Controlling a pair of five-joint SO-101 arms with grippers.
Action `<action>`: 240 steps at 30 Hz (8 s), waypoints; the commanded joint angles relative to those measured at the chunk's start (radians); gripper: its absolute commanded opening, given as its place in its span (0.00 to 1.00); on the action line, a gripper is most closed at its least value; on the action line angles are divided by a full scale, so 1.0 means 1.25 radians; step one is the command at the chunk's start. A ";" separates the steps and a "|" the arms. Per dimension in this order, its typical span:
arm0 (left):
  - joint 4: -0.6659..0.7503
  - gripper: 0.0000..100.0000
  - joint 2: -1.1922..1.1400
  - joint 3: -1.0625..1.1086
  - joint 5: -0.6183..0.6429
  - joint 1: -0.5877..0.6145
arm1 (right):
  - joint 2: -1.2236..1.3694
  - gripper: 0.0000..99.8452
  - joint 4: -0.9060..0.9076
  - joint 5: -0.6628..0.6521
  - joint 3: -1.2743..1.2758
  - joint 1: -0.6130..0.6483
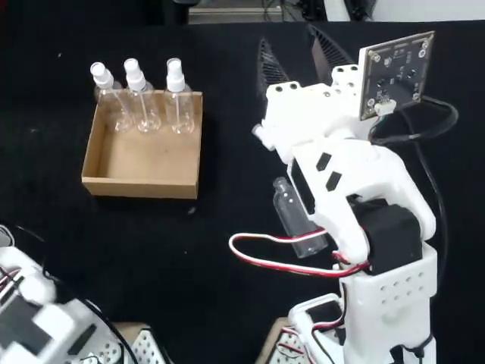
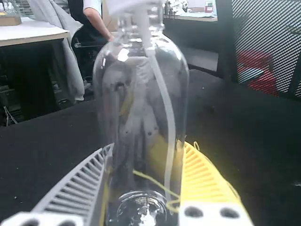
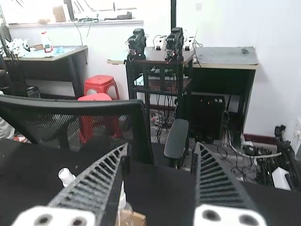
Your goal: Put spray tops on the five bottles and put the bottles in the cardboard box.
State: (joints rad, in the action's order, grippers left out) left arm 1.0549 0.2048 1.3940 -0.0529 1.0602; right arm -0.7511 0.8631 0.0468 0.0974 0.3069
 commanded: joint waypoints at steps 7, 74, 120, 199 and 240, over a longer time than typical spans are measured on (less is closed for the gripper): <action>0.471 0.05 -0.450 -0.125 0.002 0.007 | 0.006 0.18 -0.029 -0.001 -0.003 -0.015; 0.546 0.43 -0.836 -0.334 0.009 0.101 | 0.006 0.18 -0.033 -0.006 -0.003 -0.017; 0.304 0.43 0.081 0.233 0.002 0.082 | 0.007 0.18 -0.033 -0.005 -0.003 -0.016; -0.948 0.39 0.729 -0.007 -0.149 0.084 | 0.001 0.18 -0.109 -0.006 0.053 -0.016; -0.346 0.39 0.037 -0.185 -0.015 0.031 | 0.006 0.18 -0.109 -0.007 0.055 -0.015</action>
State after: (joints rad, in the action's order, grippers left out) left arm 0.5961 0.2493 1.2298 -0.0729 1.1354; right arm -0.7511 0.7526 0.0468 0.1726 0.3069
